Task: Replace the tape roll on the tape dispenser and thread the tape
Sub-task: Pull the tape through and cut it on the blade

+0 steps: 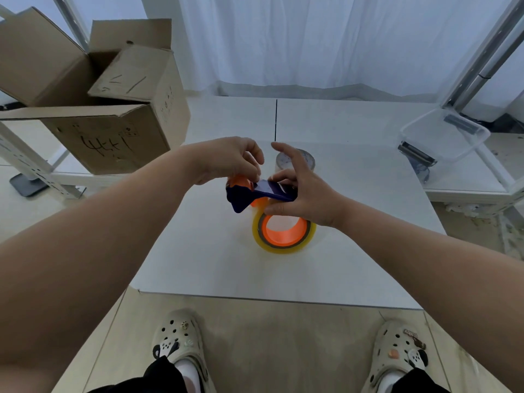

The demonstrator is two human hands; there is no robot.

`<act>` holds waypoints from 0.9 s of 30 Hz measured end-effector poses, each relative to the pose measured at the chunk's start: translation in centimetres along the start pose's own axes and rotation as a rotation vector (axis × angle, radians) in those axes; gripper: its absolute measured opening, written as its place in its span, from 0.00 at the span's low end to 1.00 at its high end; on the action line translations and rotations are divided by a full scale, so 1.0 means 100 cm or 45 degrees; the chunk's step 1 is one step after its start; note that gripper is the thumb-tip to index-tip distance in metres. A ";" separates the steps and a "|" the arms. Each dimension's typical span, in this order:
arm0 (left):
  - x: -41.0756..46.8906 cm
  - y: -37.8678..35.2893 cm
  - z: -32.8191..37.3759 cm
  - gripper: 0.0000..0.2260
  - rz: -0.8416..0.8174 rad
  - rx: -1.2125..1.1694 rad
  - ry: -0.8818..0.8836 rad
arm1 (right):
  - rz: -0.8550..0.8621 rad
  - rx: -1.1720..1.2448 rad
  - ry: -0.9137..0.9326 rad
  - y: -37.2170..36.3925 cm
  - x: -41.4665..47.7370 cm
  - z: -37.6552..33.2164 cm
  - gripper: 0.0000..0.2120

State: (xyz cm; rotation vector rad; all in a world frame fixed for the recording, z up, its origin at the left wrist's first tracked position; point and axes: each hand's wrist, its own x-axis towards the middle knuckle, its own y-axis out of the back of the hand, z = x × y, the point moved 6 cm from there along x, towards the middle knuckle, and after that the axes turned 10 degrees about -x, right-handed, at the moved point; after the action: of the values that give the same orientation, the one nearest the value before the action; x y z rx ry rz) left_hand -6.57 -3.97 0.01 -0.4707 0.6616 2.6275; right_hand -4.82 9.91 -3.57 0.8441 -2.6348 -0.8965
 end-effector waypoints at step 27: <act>0.013 0.018 -0.017 0.18 0.318 -0.246 0.202 | 0.144 -0.019 -0.117 0.009 0.002 0.016 0.19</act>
State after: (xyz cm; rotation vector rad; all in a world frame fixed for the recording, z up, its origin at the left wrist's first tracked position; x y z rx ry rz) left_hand -8.08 -5.92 -1.28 -0.7003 0.5464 2.9294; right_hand -5.99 11.11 -4.29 0.6573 -2.7192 -0.9446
